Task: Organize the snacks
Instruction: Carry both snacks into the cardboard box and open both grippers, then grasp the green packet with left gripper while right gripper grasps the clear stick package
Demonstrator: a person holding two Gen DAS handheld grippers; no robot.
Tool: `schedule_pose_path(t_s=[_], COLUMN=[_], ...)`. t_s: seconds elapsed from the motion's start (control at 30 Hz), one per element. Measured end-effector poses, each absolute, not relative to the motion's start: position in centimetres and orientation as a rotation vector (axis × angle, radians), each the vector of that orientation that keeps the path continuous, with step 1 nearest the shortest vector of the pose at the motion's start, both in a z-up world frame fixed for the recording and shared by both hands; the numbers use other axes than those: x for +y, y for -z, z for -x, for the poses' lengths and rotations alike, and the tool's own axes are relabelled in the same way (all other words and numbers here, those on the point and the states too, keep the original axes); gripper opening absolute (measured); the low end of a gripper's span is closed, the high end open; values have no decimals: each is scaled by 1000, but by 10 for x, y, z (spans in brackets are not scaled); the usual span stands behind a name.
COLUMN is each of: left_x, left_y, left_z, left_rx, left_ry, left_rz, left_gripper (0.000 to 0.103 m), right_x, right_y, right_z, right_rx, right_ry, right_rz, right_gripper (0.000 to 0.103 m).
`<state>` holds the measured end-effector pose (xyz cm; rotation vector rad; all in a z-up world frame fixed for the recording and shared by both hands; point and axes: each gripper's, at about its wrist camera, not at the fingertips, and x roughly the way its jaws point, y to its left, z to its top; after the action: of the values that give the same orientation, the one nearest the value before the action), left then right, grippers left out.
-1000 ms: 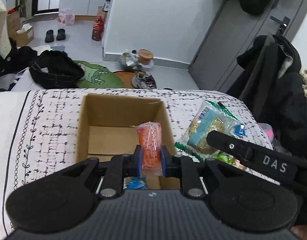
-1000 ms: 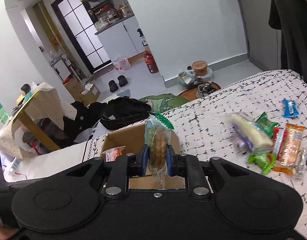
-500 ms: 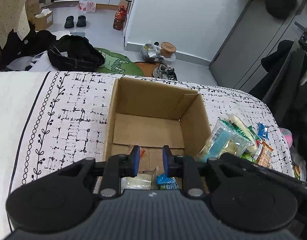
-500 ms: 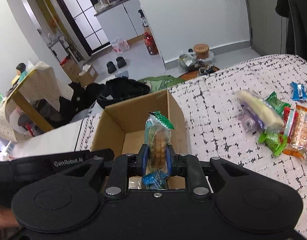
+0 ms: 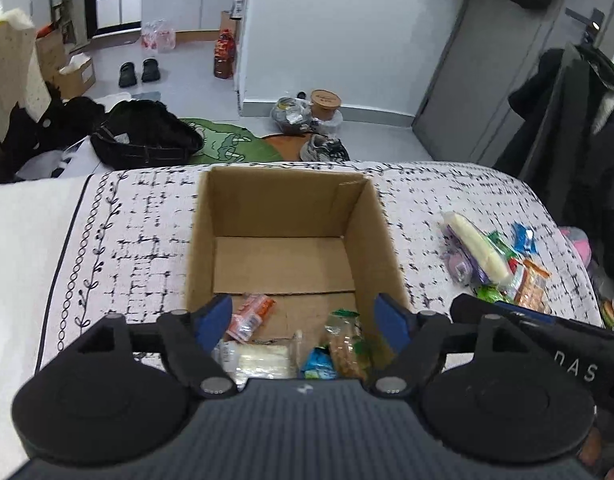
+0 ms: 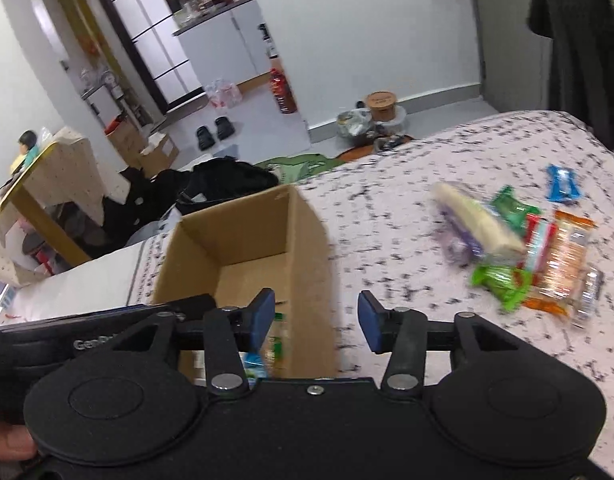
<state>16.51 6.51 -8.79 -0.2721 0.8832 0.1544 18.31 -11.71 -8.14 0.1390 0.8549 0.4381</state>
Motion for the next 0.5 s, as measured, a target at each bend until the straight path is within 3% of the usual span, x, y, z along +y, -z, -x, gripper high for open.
schedule_pose_path(t_s=[0.13,0.23,0.4,0.5], left_x=[51,39,20,7], left_y=[84,80,76,72], left_z=[-171,-176,-184,-188], left_rx=[906,906,900,887], left_ry=[-156,-159,-120,-97], left_rz=[272,248,250,233], left_gripper=[89,90,95,103], right_x=[-141,-159,-186,-198], right_y=[80,78,77,78], right_z=[-182,-183,-184,-184], right_rx=[848,843,829,826], right_ry=[-398,-374,-345,-328], right_rz=[-138,-143,-144,-143], right_gripper=[55,60,79,86])
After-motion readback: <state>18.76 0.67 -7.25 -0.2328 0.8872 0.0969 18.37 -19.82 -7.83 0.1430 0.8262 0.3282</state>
